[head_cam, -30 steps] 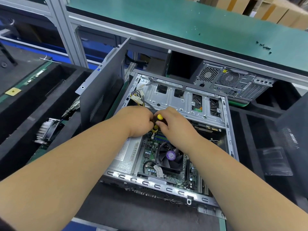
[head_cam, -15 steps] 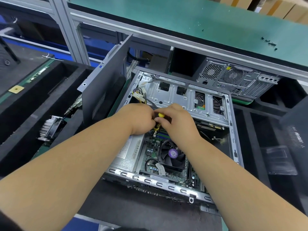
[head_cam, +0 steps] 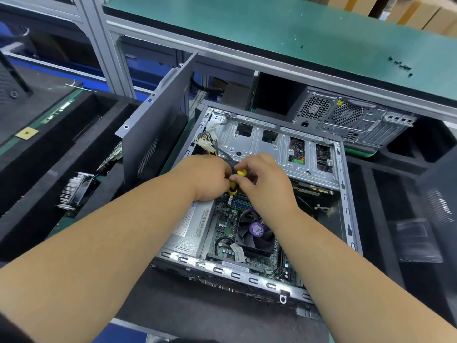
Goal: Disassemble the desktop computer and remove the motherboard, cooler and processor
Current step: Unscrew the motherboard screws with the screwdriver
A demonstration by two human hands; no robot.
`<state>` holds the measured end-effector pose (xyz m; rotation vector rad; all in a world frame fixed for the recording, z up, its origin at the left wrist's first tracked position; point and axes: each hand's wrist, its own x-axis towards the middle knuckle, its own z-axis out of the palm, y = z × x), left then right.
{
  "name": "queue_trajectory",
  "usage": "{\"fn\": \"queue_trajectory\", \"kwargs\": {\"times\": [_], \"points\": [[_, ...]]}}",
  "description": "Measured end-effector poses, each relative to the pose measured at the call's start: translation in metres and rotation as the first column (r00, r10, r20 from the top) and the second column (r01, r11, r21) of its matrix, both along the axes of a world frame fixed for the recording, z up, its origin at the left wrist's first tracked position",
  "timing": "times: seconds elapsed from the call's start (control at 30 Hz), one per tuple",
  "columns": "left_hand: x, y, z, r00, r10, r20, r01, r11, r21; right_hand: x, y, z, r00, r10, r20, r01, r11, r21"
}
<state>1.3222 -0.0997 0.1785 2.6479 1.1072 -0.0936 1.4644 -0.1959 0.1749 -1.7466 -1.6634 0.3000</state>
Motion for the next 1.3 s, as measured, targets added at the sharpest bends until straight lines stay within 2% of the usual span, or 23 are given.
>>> {"fn": "queue_trajectory", "kwargs": {"times": [0.23,0.33,0.43,0.7,0.93,1.07,1.3], "points": [[-0.002,0.001,0.001,0.991,-0.017,0.133,0.020,1.000,-0.020,0.006,-0.002,-0.002,0.991,0.055,-0.120,-0.061,0.997,-0.044],[-0.004,0.002,0.002,0.987,-0.003,0.163,0.010,0.999,-0.042,0.008,-0.003,-0.002,0.993,0.080,-0.083,-0.082,0.996,-0.022],[-0.005,0.001,0.004,0.984,-0.008,0.176,0.020,0.998,-0.063,0.008,-0.003,-0.003,0.993,0.115,-0.011,-0.115,0.993,0.013],[-0.005,0.000,0.005,0.984,0.008,0.180,0.003,0.998,-0.061,0.007,0.000,-0.004,0.996,0.081,-0.038,-0.078,0.995,0.064],[-0.006,-0.001,0.008,0.982,0.012,0.189,0.005,0.996,-0.088,0.010,-0.003,-0.005,0.992,0.126,-0.021,-0.124,0.990,0.066],[-0.005,-0.002,0.009,0.982,0.030,0.187,-0.012,0.995,-0.100,0.009,-0.002,-0.005,0.985,0.154,-0.073,-0.145,0.983,0.108],[-0.006,-0.004,0.011,0.979,0.005,0.204,0.021,0.992,-0.127,0.008,-0.002,-0.002,0.978,0.146,-0.149,-0.140,0.989,0.047]]}}
